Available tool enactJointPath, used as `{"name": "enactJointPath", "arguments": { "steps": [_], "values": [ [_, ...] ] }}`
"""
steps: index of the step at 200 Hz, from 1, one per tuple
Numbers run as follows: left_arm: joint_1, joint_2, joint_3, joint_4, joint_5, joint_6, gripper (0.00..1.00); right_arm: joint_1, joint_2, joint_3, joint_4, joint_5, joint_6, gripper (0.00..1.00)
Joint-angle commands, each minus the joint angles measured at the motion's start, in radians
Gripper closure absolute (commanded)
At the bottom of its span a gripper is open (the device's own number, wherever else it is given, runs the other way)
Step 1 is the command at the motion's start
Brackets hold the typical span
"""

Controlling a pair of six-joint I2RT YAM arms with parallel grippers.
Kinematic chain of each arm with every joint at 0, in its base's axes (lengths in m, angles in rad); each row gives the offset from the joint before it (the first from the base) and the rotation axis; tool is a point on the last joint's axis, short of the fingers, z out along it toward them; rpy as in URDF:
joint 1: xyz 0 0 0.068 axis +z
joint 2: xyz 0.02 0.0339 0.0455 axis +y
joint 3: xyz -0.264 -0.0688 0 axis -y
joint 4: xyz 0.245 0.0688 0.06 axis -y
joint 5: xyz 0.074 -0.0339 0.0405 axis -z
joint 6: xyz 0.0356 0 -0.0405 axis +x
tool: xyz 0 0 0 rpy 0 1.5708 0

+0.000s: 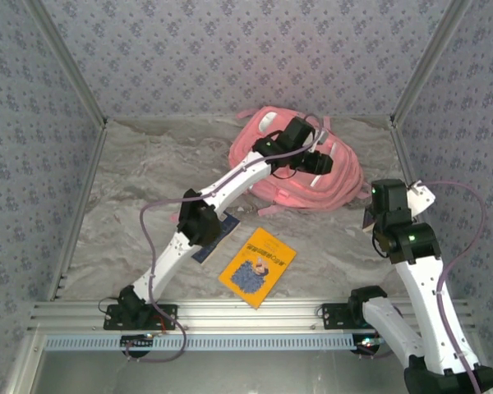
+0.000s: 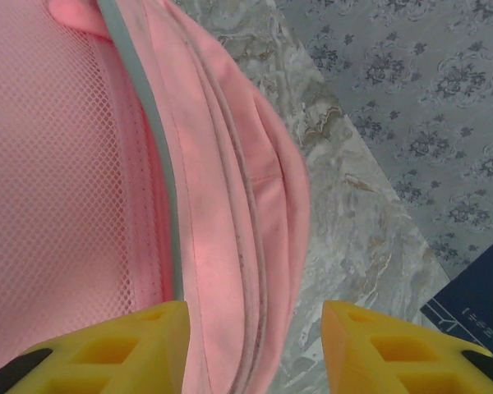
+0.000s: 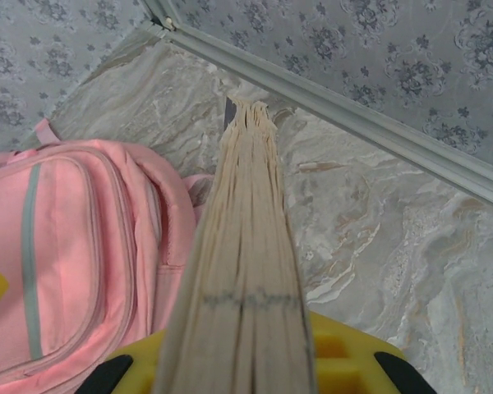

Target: Pack the student bag

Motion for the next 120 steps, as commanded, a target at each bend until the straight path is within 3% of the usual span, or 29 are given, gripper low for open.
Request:
{"name": "enactJointPath", "arguments": {
  "steps": [1,84,120],
  "values": [
    [0.002,0.060,0.048,0.067,0.052,-0.035,0.55,-0.035,0.004,-0.020,0.062,-0.057,-0.056,1.00],
    [-0.012,0.115,0.046,0.110,0.016,-0.043,0.57,-0.080,-0.008,-0.079,0.141,-0.188,-0.070,1.00],
    [-0.019,0.126,0.047,0.140,0.012,-0.042,0.73,-0.081,-0.008,-0.090,0.152,-0.199,-0.063,1.00]
  ]
}}
